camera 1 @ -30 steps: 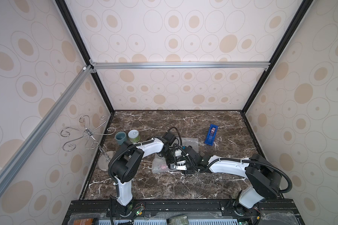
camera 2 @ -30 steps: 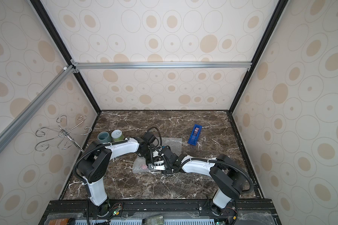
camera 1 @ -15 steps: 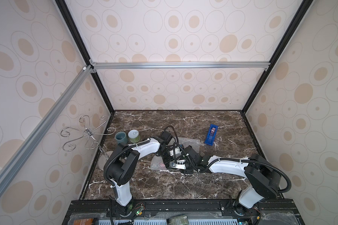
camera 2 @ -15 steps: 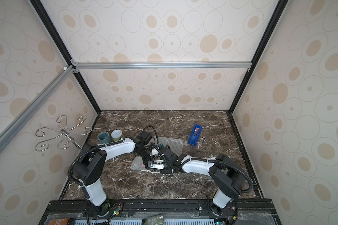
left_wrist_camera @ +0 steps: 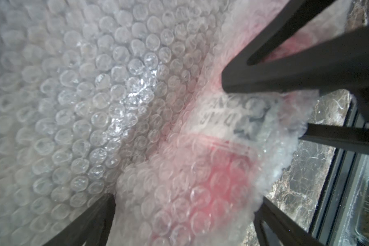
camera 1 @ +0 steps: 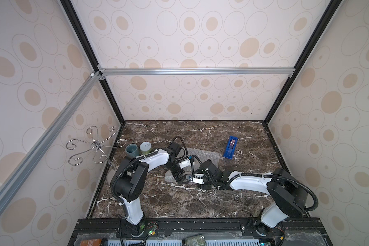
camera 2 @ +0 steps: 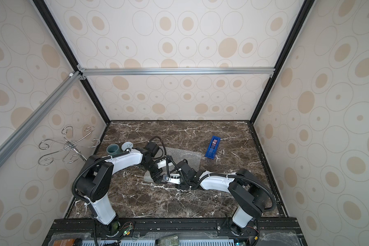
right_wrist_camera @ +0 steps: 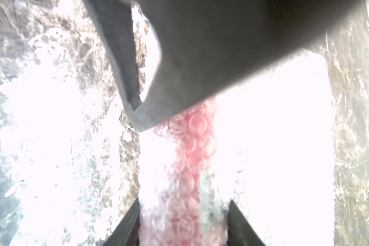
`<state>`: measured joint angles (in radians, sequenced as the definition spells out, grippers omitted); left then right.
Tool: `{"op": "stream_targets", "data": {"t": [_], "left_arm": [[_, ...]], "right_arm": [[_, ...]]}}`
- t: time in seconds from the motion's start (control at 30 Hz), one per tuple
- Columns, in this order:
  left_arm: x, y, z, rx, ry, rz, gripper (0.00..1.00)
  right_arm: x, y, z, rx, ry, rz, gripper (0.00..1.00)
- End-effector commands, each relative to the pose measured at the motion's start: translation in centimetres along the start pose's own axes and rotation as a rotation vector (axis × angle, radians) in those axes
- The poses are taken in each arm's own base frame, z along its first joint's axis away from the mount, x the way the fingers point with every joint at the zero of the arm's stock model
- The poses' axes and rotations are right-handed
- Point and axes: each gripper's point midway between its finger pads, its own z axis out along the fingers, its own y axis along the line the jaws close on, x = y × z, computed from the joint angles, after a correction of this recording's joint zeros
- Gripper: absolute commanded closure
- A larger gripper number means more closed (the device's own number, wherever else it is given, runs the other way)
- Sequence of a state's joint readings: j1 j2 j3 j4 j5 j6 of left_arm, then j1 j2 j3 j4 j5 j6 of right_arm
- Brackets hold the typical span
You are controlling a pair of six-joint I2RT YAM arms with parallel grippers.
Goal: Wrap wine bottles in bubble wrap
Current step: Wrap the wine bottle in bubble wrap.
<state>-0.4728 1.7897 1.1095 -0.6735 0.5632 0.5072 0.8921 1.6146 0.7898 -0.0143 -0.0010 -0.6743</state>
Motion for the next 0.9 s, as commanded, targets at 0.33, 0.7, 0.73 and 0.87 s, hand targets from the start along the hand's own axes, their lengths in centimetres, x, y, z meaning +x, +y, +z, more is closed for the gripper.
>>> {"op": "stream_targets", "data": {"t": [0.33, 0.7, 0.73, 0.87], "left_arm": [[-4.7, 1.9, -12.6, -0.468, -0.399, 0.201, 0.0], [-1.7, -0.1, -14.5, -0.717, -0.492, 0.454, 0.02], [-1.4, -0.3, -14.2, -0.715, -0.488, 0.463, 0.03], [0.0, -1.5, -12.6, -0.694, -0.459, 0.561, 0.1]], "right_arm": [[7.8, 4.7, -0.9, -0.208, 0.317, 0.096, 0.96], [5.9, 6.4, -2.7, -0.369, 0.347, 0.278, 0.95], [5.6, 6.7, -2.8, -0.394, 0.348, 0.302, 0.95], [4.9, 7.8, -2.6, -0.488, 0.388, 0.405, 0.94]]}}
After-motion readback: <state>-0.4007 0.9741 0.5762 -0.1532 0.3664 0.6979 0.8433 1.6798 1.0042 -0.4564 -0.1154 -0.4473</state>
